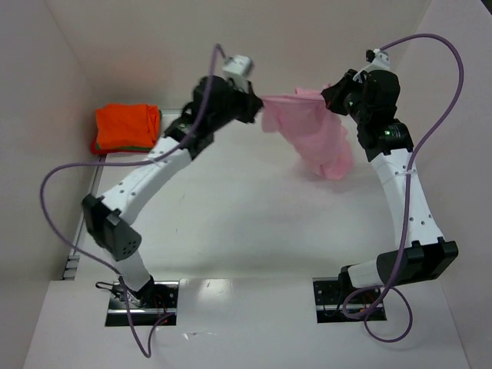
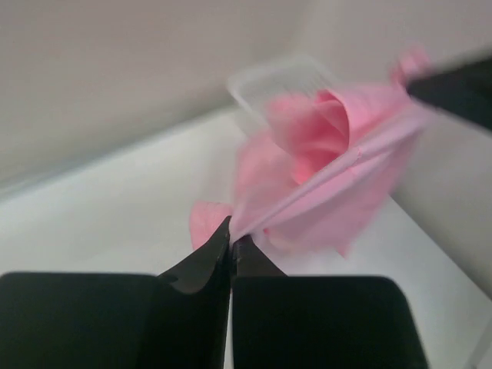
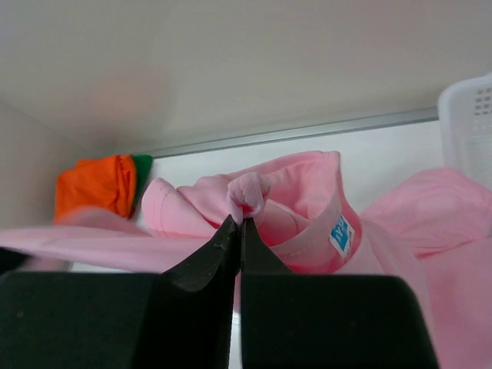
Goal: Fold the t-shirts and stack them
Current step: Move the tshirt to the center of the board
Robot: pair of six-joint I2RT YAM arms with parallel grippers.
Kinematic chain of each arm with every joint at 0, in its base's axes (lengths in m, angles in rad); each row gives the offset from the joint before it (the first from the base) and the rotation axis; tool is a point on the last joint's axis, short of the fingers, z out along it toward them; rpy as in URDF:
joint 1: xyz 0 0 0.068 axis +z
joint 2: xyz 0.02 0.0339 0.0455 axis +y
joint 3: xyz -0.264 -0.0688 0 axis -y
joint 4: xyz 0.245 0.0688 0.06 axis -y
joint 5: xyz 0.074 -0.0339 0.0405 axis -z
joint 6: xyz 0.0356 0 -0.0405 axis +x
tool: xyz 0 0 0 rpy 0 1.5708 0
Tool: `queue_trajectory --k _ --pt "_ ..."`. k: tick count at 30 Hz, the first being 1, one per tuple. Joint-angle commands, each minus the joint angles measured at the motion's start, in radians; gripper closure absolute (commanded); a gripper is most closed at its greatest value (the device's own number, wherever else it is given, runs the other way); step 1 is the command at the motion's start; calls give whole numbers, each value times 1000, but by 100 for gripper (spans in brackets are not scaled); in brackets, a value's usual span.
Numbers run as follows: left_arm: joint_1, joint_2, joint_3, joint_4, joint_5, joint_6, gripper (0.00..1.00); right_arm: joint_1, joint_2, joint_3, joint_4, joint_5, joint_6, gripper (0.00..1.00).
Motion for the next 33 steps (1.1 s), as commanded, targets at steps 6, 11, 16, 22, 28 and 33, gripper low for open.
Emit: queue_trajectory --k 6,11,16,22,28,33 --pt "164 -232 150 -82 -244 174 100 9 4 109 119 -54 23 100" --pt "242 -279 216 -103 -244 225 100 9 -7 71 182 -66 72 100" --pt "251 -301 262 -141 -263 251 100 9 -7 -21 295 -163 158 100" --pt "251 -331 262 -141 -315 280 100 9 3 17 295 -111 132 100" --pt "251 -331 271 -131 -355 309 100 9 -7 35 272 -120 110 100" --pt "251 -362 260 -122 -390 320 100 9 -72 -27 254 -153 110 100"
